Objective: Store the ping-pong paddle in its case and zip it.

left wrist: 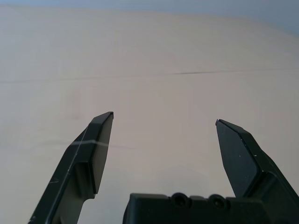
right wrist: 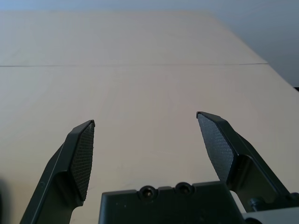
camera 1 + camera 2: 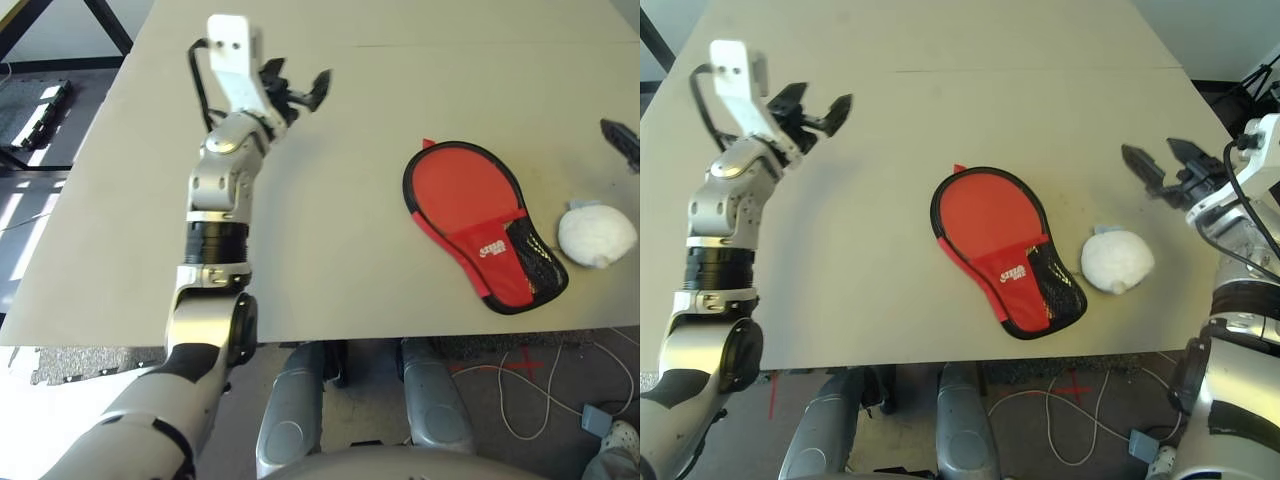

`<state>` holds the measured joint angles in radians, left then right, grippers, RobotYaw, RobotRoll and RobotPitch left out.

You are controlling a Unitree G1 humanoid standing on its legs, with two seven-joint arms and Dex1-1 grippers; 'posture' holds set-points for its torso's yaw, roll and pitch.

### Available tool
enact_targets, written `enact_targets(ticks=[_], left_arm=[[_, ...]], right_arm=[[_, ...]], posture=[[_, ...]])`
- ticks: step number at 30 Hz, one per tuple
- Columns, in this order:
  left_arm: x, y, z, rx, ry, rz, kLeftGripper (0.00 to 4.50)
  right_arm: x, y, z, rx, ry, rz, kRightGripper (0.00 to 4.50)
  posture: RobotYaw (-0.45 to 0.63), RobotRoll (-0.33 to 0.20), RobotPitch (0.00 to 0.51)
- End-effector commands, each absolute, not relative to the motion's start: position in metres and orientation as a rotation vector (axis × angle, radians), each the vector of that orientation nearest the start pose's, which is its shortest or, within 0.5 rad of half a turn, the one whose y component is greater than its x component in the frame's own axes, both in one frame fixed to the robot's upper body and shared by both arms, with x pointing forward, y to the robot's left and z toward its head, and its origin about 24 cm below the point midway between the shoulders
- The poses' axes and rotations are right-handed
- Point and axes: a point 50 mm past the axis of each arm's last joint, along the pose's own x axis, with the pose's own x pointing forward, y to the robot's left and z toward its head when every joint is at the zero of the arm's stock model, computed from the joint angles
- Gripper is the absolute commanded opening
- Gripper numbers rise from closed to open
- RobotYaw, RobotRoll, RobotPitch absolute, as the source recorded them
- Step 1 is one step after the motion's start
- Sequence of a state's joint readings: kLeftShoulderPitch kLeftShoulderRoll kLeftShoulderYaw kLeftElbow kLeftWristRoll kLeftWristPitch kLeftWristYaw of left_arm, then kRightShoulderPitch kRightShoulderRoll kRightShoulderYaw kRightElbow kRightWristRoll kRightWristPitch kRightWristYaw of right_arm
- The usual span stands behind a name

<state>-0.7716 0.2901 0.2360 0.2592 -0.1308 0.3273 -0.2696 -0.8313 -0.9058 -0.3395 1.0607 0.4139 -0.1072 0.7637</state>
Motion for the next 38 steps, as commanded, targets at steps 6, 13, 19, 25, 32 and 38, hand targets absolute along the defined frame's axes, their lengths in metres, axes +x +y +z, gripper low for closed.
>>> enact_targets(ticks=[6,13,19,25,32,38], left_arm=[[0.348,0.233,0.172,0.085,-0.166,-0.004,4.5],[0.342,0.245,0.153,0.099,-0.116,0.024,4.5],[0.343,0.249,0.151,0.104,-0.111,0.033,4.5],[0.344,0.247,0.148,0.103,-0.107,0.03,4.5],[0.347,0.244,0.146,0.097,-0.104,0.014,4.5],[0.349,0.24,0.145,0.091,-0.103,-0.003,4.5]], right_arm=[[0.313,-0.402,0.201,-0.091,-0.217,-0.088,4.49],[0.309,-0.408,0.189,-0.094,-0.196,-0.167,4.49],[0.31,-0.408,0.188,-0.088,-0.191,-0.181,4.49],[0.309,-0.408,0.182,-0.078,-0.167,-0.186,4.49],[0.31,-0.409,0.188,-0.083,-0.17,-0.186,4.49],[0.309,-0.411,0.188,-0.085,-0.162,-0.187,4.49]], posture=[[-0.1,0.0,0.259],[-0.12,0.0,0.261],[-0.15,0.0,0.276],[-0.15,0.0,0.282],[-0.16,0.0,0.272],[-0.17,0.0,0.282]])
